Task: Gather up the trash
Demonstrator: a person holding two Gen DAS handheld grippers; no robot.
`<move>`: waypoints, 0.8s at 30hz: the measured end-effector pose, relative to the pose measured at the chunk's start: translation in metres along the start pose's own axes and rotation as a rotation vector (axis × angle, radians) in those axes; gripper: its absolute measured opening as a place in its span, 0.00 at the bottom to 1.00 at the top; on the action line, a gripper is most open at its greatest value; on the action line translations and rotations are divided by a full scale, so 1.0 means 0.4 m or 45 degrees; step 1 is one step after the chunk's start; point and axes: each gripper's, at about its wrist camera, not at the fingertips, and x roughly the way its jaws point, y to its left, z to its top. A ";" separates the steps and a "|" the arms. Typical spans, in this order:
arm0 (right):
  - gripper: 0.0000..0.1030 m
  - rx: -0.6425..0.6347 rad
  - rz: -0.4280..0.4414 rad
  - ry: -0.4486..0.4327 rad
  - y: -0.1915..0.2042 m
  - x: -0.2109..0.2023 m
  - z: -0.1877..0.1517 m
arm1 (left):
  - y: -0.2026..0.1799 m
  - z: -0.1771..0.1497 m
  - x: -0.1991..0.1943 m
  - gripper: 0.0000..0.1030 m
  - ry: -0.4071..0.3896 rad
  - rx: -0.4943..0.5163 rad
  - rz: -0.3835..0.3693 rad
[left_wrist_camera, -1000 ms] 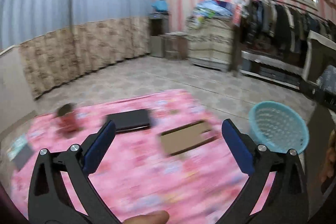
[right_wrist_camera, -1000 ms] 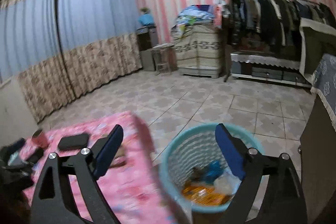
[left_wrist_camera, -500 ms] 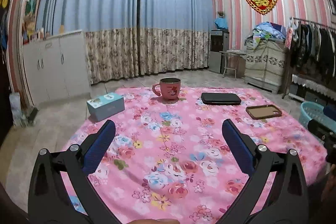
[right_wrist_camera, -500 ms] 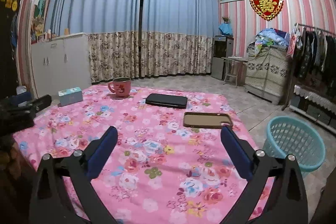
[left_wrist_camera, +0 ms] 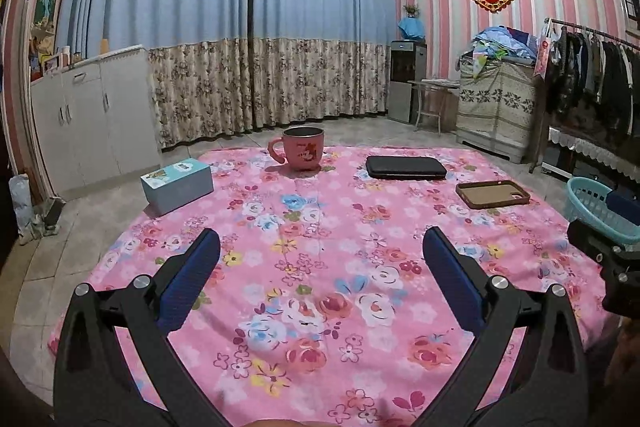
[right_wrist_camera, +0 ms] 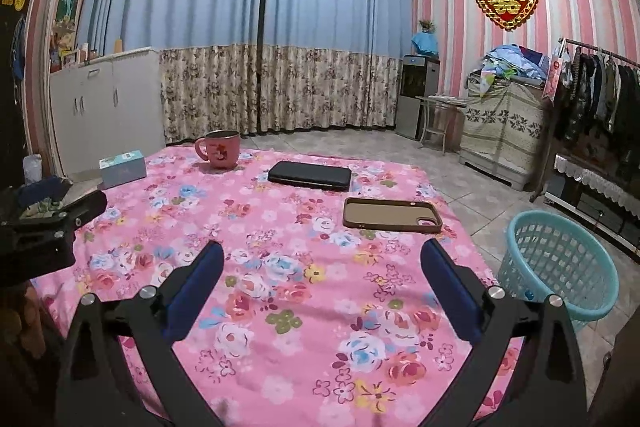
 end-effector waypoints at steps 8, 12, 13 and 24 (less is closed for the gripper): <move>0.94 0.014 0.002 0.022 0.000 0.011 -0.002 | 0.000 -0.001 0.003 0.95 0.006 -0.005 -0.016; 0.94 0.009 0.002 0.021 0.003 0.011 -0.003 | -0.002 -0.003 0.003 0.95 0.014 -0.012 -0.025; 0.94 0.011 0.003 0.022 0.003 0.011 -0.004 | -0.003 -0.003 0.002 0.95 0.013 -0.011 -0.025; 0.94 0.010 0.004 0.023 0.004 0.012 -0.004 | -0.003 -0.003 0.003 0.95 0.013 -0.009 -0.027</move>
